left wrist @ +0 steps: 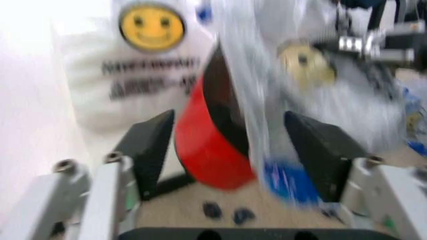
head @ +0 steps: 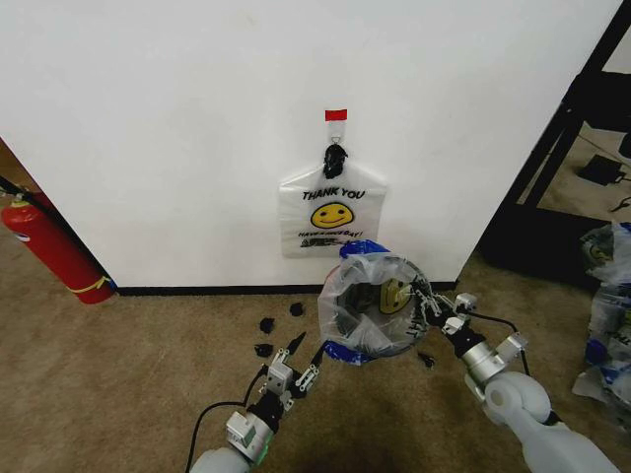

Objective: Pick up the garbage bag from the wall and place it over the trash bin.

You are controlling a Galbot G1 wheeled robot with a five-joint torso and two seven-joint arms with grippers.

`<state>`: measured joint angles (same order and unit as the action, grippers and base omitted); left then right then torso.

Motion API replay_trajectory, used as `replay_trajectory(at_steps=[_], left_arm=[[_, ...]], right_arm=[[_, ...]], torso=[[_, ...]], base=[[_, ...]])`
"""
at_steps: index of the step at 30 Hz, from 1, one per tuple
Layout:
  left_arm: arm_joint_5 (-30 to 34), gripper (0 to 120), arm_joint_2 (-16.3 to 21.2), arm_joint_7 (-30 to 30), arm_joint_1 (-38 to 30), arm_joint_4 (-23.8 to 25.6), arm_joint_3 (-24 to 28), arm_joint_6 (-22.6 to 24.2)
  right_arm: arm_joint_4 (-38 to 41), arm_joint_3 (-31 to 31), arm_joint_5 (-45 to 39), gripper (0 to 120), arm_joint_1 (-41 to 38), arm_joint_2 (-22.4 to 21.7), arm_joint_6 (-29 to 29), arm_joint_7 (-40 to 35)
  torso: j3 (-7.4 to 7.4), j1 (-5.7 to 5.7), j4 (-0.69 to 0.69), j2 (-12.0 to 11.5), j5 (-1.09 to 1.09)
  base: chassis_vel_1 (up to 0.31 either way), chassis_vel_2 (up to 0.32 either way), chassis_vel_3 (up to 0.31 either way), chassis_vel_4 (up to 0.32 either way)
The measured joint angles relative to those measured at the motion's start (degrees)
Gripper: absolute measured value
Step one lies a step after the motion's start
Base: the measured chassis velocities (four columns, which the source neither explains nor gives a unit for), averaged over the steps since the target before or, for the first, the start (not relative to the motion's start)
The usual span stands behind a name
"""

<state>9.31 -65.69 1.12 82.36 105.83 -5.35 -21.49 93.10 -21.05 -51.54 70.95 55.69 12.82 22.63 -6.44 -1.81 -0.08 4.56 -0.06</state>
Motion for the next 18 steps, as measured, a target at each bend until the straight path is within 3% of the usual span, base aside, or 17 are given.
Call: replay_trajectory(at_steps=[6,9,14,18], left_arm=[[-3.39,97,0.10,-2.65,-0.11,5.49,-0.47,0.00],[-6.75,100,-0.23,-3.83,-0.01,6.34,-0.39,0.00],[-12.84,94,-0.96,-4.31,0.54,6.47,0.37,-0.07],[-15.09,79,-1.72,-4.38,0.48,5.46,1.37,0.40]], right_arm=[[-1.64,0.75,7.00,1,0.04,0.64,3.47,2.65],[-1.80,1.07,8.70,1,-0.18,0.89,4.56,2.81],[-1.41,1.59,10.40,1,-0.37,1.34,5.53,2.46],[-0.38,1.88,11.67,1,-0.16,1.46,5.97,1.91]], torso=[[0.00,0.00,0.00,0.00,0.01],[0.00,0.00,0.00,0.00,0.01],[0.00,0.00,0.00,0.00,0.01],[0.00,0.00,0.00,0.00,0.01]], base=[[0.000,0.000,0.000,0.000],[0.000,0.000,0.000,0.000],[0.000,0.000,0.000,0.000],[0.000,0.000,0.000,0.000]])
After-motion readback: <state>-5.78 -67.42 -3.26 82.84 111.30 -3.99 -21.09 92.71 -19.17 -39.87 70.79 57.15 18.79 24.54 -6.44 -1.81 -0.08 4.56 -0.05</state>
